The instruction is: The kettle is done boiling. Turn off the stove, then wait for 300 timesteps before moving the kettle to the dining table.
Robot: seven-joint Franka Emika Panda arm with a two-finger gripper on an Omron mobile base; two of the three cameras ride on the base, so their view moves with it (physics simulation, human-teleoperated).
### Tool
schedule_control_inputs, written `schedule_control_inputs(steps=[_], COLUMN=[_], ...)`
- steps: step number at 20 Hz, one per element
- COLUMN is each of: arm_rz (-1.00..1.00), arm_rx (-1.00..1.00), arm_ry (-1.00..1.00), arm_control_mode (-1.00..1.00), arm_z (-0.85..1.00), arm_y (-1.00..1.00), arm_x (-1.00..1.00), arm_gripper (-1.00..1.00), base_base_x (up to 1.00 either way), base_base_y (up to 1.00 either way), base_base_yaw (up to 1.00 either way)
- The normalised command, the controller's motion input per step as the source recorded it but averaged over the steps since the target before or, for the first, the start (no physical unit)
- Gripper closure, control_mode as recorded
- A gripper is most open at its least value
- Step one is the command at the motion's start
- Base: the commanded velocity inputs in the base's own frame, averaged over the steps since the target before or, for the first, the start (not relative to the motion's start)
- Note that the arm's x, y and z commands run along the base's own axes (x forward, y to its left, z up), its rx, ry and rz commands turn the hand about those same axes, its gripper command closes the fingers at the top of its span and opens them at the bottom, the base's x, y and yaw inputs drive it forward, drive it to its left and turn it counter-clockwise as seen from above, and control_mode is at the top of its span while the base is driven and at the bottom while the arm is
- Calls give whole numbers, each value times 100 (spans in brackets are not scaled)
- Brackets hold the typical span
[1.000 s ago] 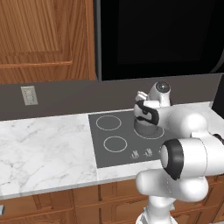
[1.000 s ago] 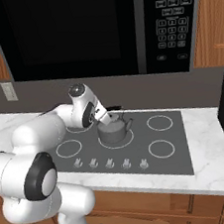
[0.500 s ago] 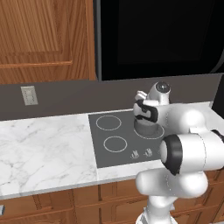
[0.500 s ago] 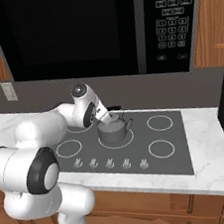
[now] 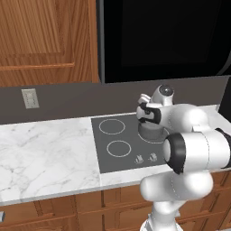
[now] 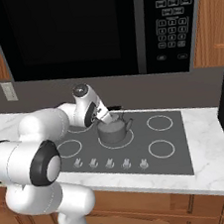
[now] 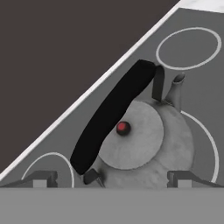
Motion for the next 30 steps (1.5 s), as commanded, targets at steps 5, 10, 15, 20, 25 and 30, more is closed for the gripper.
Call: schedule_control_inputs(steps=[5, 10, 15, 20, 25, 30], arm_rz=[0, 0, 0, 0, 0, 0], arm_rx=[0, 0, 0, 0, 0, 0], arm_ry=[0, 0, 0, 0, 0, 0], arm_control_mode=[-100, -100, -100, -100, -100, -100], arm_z=[-15, -10, -5, -4, -6, -9], arm_y=[0, 0, 0, 0, 0, 0], arm_x=[12, 14, 13, 12, 13, 11], arm_gripper=[-100, -100, -100, -100, -100, 100], base_base_x=[0, 0, 0, 0, 0, 0], base_base_y=[0, 0, 0, 0, 0, 0], base_base_yaw=[0, 0, 0, 0, 0, 0])
